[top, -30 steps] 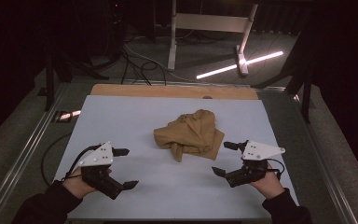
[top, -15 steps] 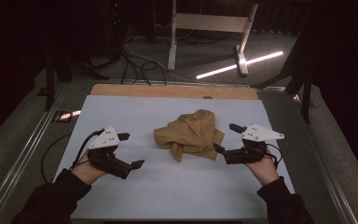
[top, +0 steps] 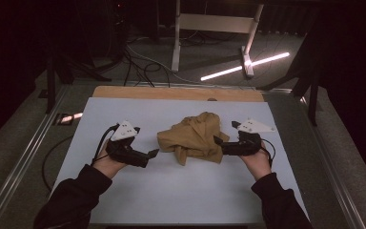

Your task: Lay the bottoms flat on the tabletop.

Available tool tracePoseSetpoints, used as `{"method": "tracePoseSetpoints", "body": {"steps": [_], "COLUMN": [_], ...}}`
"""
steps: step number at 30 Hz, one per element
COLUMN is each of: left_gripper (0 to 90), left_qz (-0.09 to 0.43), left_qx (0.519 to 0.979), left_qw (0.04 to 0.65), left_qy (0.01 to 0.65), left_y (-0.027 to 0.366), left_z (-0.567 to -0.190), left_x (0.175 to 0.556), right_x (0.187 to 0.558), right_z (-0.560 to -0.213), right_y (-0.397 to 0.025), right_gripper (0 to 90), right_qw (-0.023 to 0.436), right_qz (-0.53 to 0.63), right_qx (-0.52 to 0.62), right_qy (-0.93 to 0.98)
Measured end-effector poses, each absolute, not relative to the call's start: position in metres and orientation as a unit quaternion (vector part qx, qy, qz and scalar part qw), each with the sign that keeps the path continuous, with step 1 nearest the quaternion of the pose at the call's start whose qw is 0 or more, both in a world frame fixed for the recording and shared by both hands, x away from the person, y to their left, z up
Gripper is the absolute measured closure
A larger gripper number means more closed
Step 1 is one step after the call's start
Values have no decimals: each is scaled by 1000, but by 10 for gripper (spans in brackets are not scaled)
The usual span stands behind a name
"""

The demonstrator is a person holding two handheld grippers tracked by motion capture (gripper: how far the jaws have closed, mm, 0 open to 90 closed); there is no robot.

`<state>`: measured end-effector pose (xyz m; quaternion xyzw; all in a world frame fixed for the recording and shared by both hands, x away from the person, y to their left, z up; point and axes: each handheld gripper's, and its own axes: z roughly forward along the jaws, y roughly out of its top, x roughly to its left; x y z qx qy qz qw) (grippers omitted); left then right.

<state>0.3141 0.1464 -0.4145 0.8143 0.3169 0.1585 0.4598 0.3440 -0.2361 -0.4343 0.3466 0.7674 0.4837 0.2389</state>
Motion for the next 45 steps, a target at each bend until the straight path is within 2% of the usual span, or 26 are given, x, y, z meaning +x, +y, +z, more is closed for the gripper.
{"method": "tracePoseSetpoints", "body": {"steps": [13,14,15,18,23,32,34,38,45], "left_gripper": [14,14,16,34,147,277,350,438,627], "left_qz": [156,156,144,141,128,97,98,100,106], "left_qx": [806,806,801,803,801,810,810,813,812], "left_qw": [458,458,457,451,456,452,458,462,466], "left_qy": [340,340,359,363,368,361,353,341,335], "left_y": [129,129,126,124,124,115,114,112,110], "left_z": [-444,-444,-450,-457,-468,-486,-486,-483,-479], "left_x": [329,329,331,334,341,352,352,351,350], "right_x": [374,376,379,384,389,402,405,408,409], "right_z": [-466,-469,-476,-488,-502,-517,-521,-524,-524], "right_y": [-236,-236,-237,-239,-239,-236,-235,-235,-232], "right_gripper": [94,94,132,132,133,134,142,214,285], "right_qw": [226,219,211,194,163,126,122,109,90], "right_qz": [460,457,447,440,427,410,403,397,397], "right_qx": [385,388,392,396,418,439,445,453,456], "right_qy": [768,770,776,782,785,790,791,791,792]}}
